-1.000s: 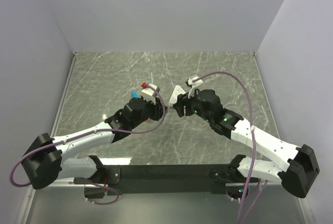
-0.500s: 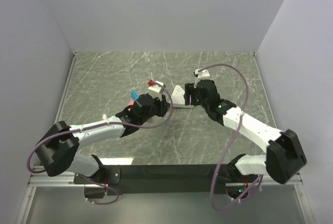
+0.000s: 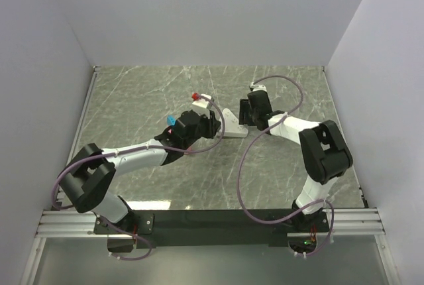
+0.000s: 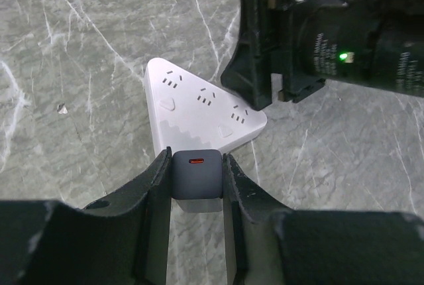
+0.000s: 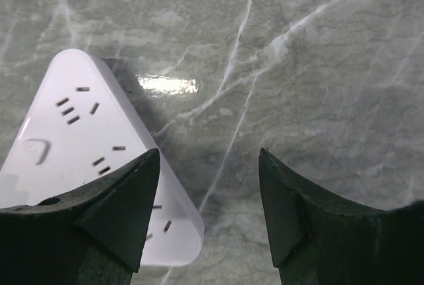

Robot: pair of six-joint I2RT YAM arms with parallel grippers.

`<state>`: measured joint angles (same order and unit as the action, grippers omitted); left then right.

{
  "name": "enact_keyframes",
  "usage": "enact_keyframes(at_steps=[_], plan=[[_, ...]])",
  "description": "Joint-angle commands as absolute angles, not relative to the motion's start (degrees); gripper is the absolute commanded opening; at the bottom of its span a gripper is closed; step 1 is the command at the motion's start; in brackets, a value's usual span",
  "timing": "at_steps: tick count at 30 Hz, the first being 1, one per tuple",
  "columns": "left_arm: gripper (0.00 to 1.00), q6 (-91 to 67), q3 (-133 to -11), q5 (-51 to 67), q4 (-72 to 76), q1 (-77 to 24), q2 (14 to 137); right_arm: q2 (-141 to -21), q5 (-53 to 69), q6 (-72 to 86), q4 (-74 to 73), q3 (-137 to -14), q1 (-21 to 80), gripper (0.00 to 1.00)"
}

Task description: Insert the plug

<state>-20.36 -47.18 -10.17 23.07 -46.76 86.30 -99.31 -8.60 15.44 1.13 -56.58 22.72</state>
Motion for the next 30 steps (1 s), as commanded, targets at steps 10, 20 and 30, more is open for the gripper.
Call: enact_keyframes(at_steps=[10, 20, 30], plan=[[0.01, -19.42, -50.19, -7.38, 27.6, -45.35, 87.1, -102.74, -10.72, 16.08, -1.75, -62.14, 23.64, 0.64], [0.01, -19.86, -47.47, -7.91, 27.42, -44.91, 84.55, -100.11, -8.0, 17.49, -4.3, -56.35, 29.17, 0.62], [0.01, -20.48, -44.21, -10.89, 26.81, -44.74, 79.99, -88.96, -5.44, 19.17, -5.27, -51.59, 31.64, 0.63]])
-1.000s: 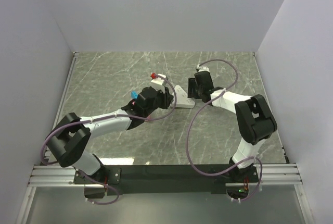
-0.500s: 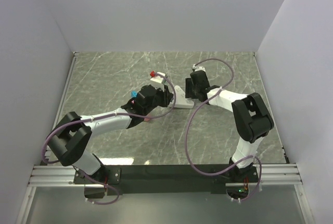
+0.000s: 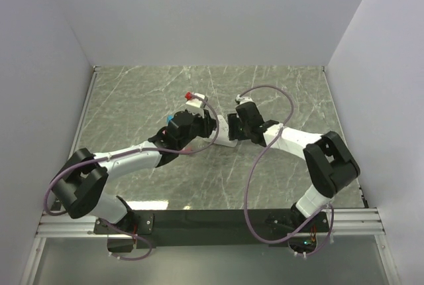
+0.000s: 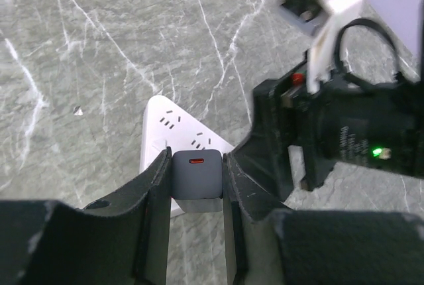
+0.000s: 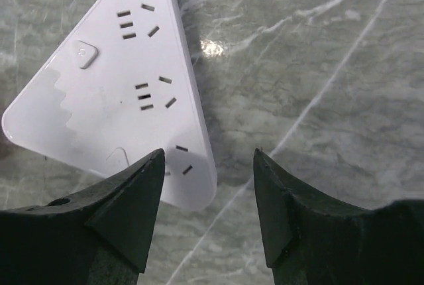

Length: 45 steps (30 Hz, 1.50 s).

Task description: Insert the plug

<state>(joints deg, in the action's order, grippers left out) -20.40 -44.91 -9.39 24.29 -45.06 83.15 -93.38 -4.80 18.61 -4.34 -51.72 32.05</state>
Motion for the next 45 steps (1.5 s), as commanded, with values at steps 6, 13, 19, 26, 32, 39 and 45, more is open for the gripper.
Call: enact_keyframes(at_steps=[6, 13, 19, 26, 32, 39, 45], plan=[[0.01, -21.0, -42.45, -12.21, 25.84, -44.65, 77.18, -88.06, -0.28, 15.21, -4.66, -56.51, 30.77, 0.72], [0.01, -22.06, -40.17, -13.88, 24.26, -44.56, 74.18, -96.32, 6.24, 14.15, -6.95, -65.56, 29.97, 0.75], [0.01, -22.94, -38.94, -13.1, 24.43, -44.56, 73.21, -100.98, 7.37, 18.89, -2.04, -64.6, 27.25, 0.76], [0.01, -23.12, -37.71, -13.45, 25.14, -44.56, 72.33, -102.66, 10.11, 22.32, 1.39, -60.13, 26.81, 0.76], [0.01, -22.85, -36.74, -13.27, 25.66, -44.56, 71.28, -99.85, 12.55, 27.59, 6.85, -50.38, 26.81, 0.74], [0.01, -22.94, -36.12, -12.66, 26.28, -44.47, 70.93, -93.09, 19.15, 33.31, 16.51, -39.03, 29.17, 0.71], [0.01, -23.38, -36.3, -12.39, 26.45, -44.56, 72.07, -85.88, 16.61, 34.81, 15.74, -36.13, 33.48, 0.71]])
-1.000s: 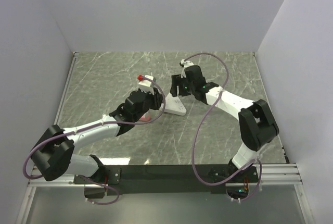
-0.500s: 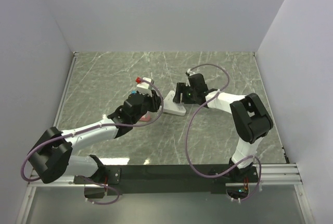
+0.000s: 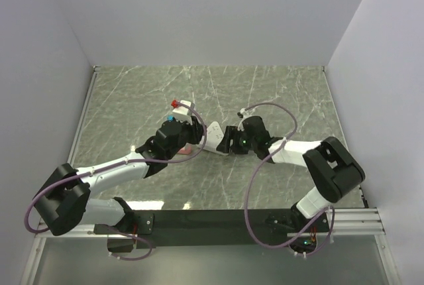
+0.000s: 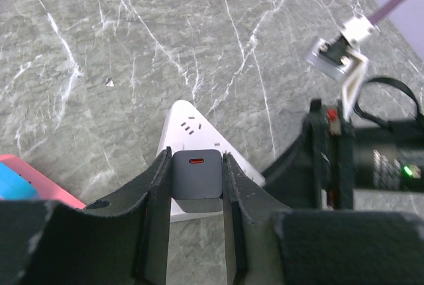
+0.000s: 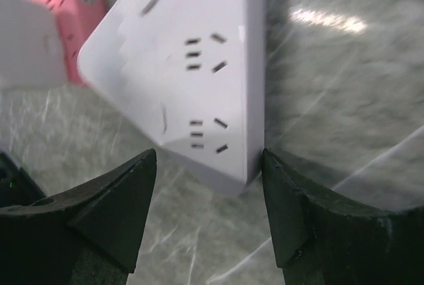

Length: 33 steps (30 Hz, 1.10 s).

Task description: Insert the plug

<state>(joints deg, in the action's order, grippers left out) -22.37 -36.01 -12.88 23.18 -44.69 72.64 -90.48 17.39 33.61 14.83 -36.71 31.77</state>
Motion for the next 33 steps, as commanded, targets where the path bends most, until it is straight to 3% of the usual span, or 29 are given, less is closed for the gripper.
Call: enact_keyframes(at_steps=[1, 7, 16, 24, 33], plan=[[0.01, -23.38, -36.12, -12.74, 26.89, -44.56, 72.16, -85.0, 16.87, 34.63, 15.38, -35.6, 33.83, 0.71], [0.01, -23.55, -38.31, -13.44, 27.68, -45.17, 76.72, -82.01, 18.38, 30.94, 15.22, -34.54, 34.01, 0.71], [0.01, -29.88, -39.64, -21.26, 28.65, -49.66, 80.6, -67.68, -1.39, 30.24, 7.56, -35.59, 28.83, 0.74], [0.01, -36.73, -40.86, -33.64, 27.42, -55.45, 84.89, -67.24, -4.39, 30.5, 8.61, -33.58, 28.92, 0.74], [0.01, -19.9, -39.91, -22.17, 40.33, -57.13, 87.19, -63.81, -2.55, 28.57, 10.46, -31.38, 28.83, 0.74]])
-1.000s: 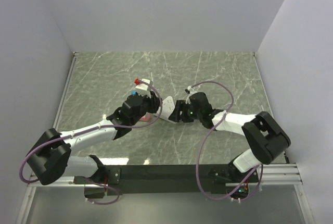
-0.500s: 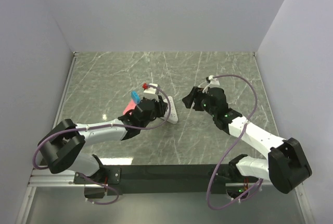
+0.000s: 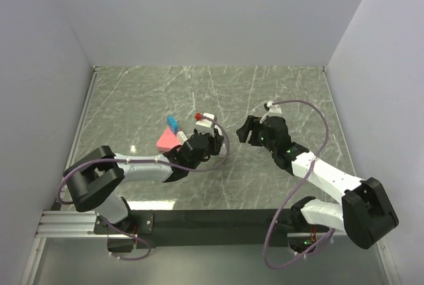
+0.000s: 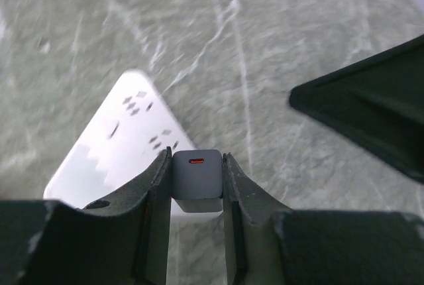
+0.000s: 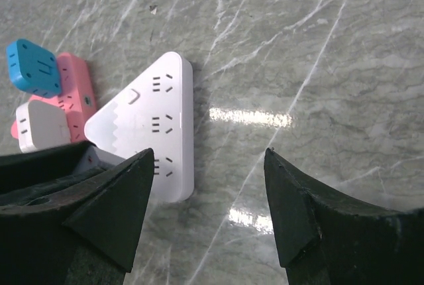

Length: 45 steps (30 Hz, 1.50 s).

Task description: Insert the plug

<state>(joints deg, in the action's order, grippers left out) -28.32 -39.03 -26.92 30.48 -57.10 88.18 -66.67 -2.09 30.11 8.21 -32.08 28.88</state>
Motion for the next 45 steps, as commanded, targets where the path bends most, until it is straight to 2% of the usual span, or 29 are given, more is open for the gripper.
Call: enact_keyframes(at_steps=[1, 8, 16, 25, 45], plan=[[0.01, -18.47, -39.29, -18.41, 41.65, -56.26, 87.01, -63.37, -2.72, 28.22, 10.28, -30.85, 28.83, 0.74], [0.01, -8.99, -35.6, 6.19, 45.88, -48.09, 87.27, -59.24, -2.73, 27.07, 10.02, -29.62, 28.92, 0.74], [0.01, -0.97, -36.21, 16.69, 44.11, -46.32, 89.82, -58.62, -1.67, 26.46, 10.02, -29.62, 28.83, 0.74], [0.01, 5.09, -37.44, 12.92, 40.08, -46.32, 91.76, -60.47, -0.97, 25.84, 10.46, -30.23, 28.92, 0.74], [0.01, 10.37, -39.91, 15.82, 39.55, -44.56, 93.43, -65.48, 1.32, 24.52, 11.34, -31.82, 28.92, 0.73]])
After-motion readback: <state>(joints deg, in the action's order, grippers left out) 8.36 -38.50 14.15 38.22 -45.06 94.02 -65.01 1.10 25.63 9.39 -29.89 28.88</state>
